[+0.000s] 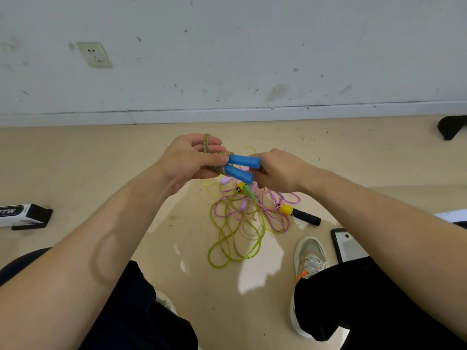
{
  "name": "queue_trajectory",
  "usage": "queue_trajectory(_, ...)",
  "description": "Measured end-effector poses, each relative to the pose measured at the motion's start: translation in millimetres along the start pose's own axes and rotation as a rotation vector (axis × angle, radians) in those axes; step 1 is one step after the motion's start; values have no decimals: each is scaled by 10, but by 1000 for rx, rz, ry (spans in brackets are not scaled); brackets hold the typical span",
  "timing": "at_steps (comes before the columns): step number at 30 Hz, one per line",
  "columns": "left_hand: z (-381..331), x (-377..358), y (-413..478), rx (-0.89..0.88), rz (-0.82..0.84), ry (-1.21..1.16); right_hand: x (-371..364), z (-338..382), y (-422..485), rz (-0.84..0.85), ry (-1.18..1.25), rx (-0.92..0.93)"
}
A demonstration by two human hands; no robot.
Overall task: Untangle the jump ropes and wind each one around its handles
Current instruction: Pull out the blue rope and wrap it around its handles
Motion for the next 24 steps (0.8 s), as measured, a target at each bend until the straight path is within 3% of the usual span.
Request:
queue_trajectory(7, -81, -5, -53, 24, 187, 265, 66, -112, -9, 185, 591, 83)
queue_trajectory(10, -120, -2, -85, 8, 250, 396, 68, -103, -21, 253, 738, 97)
queue_trajectory(17, -28, -8, -45, -57, 261, 763, 44, -32, 7, 326, 688, 5)
queue_trajectory(24, 55, -40, 11, -114, 118, 978, 37, 77, 11, 159, 679, -57)
Point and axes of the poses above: each hand's wrist, its own y-axis towards the middle knuckle, its own x-axis out of the back of the hand, z = x × y, the point moved 2 cm from there along y, towards the middle knuckle, and after that the axes turned 14 degrees about z, right-handed, at the moved point
